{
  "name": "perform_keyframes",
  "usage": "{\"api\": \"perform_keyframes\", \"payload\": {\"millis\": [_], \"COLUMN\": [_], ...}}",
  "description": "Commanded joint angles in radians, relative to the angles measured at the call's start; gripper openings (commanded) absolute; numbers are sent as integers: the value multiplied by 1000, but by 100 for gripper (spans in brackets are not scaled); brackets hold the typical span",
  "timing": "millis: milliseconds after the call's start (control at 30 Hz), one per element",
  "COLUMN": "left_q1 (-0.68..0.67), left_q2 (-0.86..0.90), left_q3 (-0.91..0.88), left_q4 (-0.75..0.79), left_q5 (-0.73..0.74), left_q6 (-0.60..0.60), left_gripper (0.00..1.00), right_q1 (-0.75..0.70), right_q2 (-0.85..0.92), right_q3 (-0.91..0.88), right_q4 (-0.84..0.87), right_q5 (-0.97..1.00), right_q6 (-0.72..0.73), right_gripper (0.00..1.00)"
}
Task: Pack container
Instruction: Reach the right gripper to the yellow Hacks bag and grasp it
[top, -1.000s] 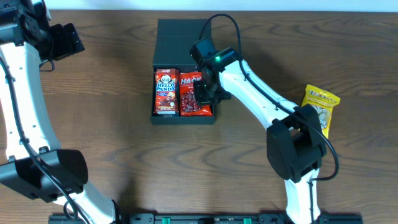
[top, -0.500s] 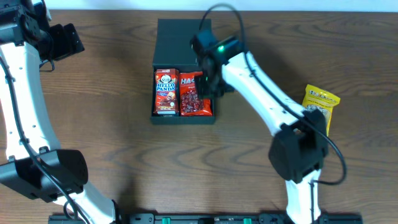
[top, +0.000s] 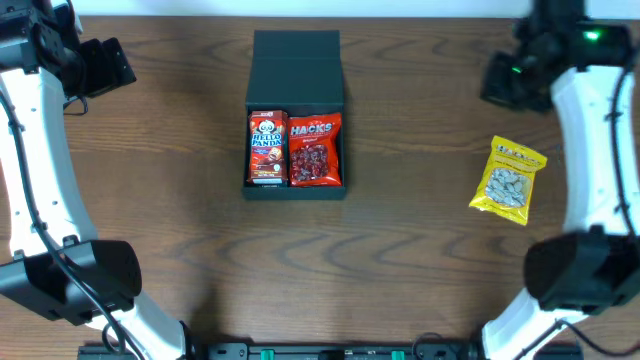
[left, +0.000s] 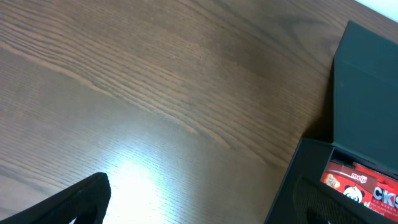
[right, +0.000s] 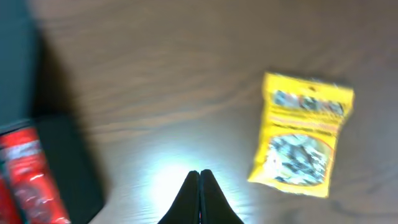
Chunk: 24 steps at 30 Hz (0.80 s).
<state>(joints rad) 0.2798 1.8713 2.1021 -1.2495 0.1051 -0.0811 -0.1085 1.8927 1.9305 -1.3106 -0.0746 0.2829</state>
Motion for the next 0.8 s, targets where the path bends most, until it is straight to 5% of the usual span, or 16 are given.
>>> {"api": "perform_keyframes", "payload": {"millis": [0, 300, 333, 400, 500, 600, 767], "left_q1": [2, 2, 2, 2, 2, 1, 1], "left_q2": [8, 9, 10, 14, 22, 25, 25], "left_q3": [-6, -6, -6, -6, -6, -6, -6], "left_q4": [-2, 1, 2, 1, 1, 1, 1], "left_q5": [0, -4, -4, -4, -3, -3, -3], "left_q6": [0, 0, 0, 0, -1, 0, -1], "left_gripper": [95, 95, 95, 95, 95, 95, 95], "right_q1": [-111, -436, -463, -523, -565, -573, -557], "right_q2": [14, 14, 14, 14, 14, 15, 18], "right_q3": [-112, -443, -460, -504, -561, -615, -687], "right_q4": [16, 158, 172, 220, 288, 358, 509], "right_q5": [-126, -188, -189, -230, -315, -327, -399], "right_q6": [-66, -83, -82, -83, -100, -92, -54], "right_gripper": [2, 3, 6, 36, 66, 76, 77]}}
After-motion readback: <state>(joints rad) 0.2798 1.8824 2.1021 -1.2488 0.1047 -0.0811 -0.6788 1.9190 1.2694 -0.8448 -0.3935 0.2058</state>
